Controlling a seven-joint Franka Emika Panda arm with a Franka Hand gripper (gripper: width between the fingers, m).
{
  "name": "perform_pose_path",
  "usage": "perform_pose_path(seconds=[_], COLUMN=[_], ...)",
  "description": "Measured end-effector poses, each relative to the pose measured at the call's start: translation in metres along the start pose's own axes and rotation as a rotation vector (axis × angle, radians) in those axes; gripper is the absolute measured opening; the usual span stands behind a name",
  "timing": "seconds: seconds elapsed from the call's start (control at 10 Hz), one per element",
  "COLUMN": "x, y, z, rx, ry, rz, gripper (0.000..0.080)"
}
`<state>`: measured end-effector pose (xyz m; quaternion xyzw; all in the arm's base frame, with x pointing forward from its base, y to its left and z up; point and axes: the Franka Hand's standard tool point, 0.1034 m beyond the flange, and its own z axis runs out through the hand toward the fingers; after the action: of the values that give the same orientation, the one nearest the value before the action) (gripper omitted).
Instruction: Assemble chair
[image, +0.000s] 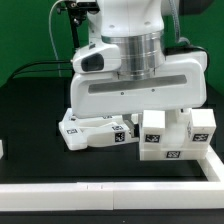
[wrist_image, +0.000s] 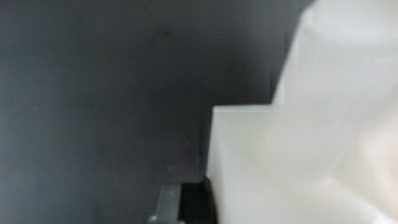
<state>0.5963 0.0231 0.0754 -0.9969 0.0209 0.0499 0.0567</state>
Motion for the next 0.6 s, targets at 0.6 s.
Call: perform_pose_path(seconds=[0.6], x=[-0.007], y=[0.013], z=[-0.017], rx=[-0.047], ry=[-0.260], rz=[0.004], gripper=[0.0029])
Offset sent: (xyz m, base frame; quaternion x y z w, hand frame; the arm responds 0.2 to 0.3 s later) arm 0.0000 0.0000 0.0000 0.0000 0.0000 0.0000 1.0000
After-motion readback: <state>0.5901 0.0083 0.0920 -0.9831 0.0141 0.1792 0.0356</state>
